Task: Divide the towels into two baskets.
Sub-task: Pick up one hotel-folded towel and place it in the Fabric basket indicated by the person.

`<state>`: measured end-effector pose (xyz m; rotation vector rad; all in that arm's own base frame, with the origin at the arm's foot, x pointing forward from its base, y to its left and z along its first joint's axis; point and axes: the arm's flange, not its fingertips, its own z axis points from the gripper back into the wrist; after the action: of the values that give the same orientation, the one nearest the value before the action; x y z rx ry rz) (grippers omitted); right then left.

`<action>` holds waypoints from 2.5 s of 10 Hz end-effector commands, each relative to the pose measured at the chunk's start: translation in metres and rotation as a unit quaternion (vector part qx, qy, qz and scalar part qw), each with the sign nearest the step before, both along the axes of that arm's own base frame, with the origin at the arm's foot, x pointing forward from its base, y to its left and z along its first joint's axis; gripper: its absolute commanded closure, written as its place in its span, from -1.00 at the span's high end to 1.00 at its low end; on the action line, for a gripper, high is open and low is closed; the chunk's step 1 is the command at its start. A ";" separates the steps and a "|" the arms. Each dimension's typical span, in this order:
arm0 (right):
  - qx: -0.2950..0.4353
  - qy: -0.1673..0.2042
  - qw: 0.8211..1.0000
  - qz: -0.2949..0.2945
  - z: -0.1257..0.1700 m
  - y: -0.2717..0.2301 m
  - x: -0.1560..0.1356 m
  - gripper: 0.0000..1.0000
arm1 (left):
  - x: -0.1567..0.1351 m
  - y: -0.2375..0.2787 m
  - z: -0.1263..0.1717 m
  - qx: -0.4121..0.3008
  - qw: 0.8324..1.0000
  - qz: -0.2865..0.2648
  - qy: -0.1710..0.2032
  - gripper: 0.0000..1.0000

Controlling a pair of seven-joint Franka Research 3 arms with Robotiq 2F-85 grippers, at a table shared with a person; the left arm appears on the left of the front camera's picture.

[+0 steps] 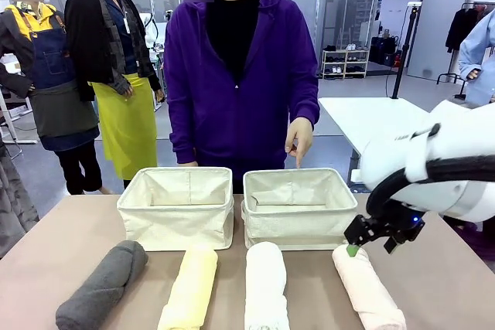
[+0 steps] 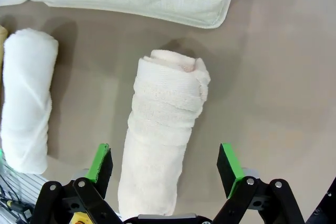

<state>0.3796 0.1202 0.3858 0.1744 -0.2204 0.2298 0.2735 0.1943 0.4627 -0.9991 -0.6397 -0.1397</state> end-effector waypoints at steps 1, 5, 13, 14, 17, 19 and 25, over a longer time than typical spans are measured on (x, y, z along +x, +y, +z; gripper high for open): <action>-0.027 0.000 0.999 -0.019 -0.044 -0.003 -0.048 1.00 | -0.001 0.003 0.002 -0.007 1.000 -0.005 -0.016 1.00; -0.059 0.016 0.998 -0.006 -0.081 0.004 -0.051 1.00 | -0.001 0.003 0.002 -0.007 1.000 -0.005 -0.016 1.00; -0.032 0.044 0.999 0.007 -0.087 0.003 -0.055 -0.20 | -0.001 0.003 0.002 -0.007 1.000 -0.005 -0.016 1.00; -0.030 0.045 0.998 0.008 -0.083 0.004 -0.056 -0.48 | -0.001 0.003 0.002 -0.007 1.000 -0.005 -0.016 1.00; -0.031 0.043 0.999 -0.001 -0.069 0.026 -0.003 -0.48 | -0.001 0.003 0.002 -0.007 1.000 -0.005 -0.016 1.00; -0.031 0.043 0.999 -0.001 -0.069 0.026 -0.003 -0.48 | -0.001 0.003 0.002 -0.007 1.000 -0.005 -0.016 1.00; -0.095 0.010 0.987 0.127 0.008 0.020 -0.012 -0.26 | -0.001 0.003 0.002 -0.007 1.000 -0.005 -0.016 1.00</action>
<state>0.3780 0.1453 0.3606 0.0222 -0.1627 0.4150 0.2740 0.1939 0.4625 -0.9990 -0.6377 -0.1406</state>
